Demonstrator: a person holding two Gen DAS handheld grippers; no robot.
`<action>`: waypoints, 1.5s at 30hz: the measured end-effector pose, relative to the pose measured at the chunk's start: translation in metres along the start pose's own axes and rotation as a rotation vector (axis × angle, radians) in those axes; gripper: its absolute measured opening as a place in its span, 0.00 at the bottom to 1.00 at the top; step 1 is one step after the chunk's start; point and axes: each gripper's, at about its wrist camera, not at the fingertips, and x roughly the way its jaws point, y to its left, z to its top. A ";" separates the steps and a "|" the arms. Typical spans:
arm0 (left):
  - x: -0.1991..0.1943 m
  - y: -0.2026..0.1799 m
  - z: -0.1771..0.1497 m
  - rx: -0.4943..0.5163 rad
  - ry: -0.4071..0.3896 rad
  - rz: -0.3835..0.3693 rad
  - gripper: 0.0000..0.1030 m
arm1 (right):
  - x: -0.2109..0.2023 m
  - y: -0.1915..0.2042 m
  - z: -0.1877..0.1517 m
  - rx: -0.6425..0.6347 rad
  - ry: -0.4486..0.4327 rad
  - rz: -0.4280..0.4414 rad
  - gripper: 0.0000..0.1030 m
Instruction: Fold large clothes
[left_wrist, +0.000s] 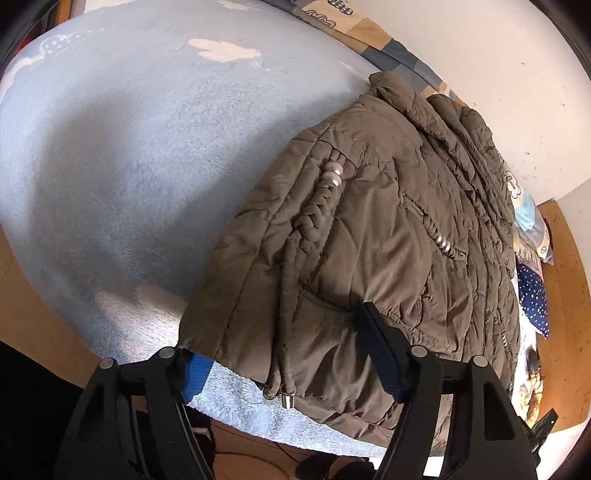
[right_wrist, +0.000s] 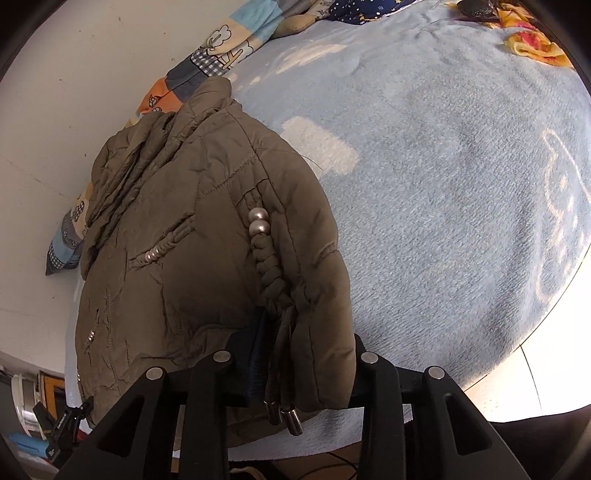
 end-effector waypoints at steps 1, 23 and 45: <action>0.000 0.000 0.000 -0.002 -0.002 0.000 0.71 | 0.000 0.001 0.000 -0.002 -0.003 -0.002 0.34; -0.003 0.000 -0.001 0.007 0.019 -0.040 0.66 | -0.004 -0.005 0.003 0.039 0.018 0.042 0.31; -0.003 0.016 0.004 -0.062 0.076 -0.102 0.62 | 0.001 -0.003 0.009 0.101 0.041 0.013 0.35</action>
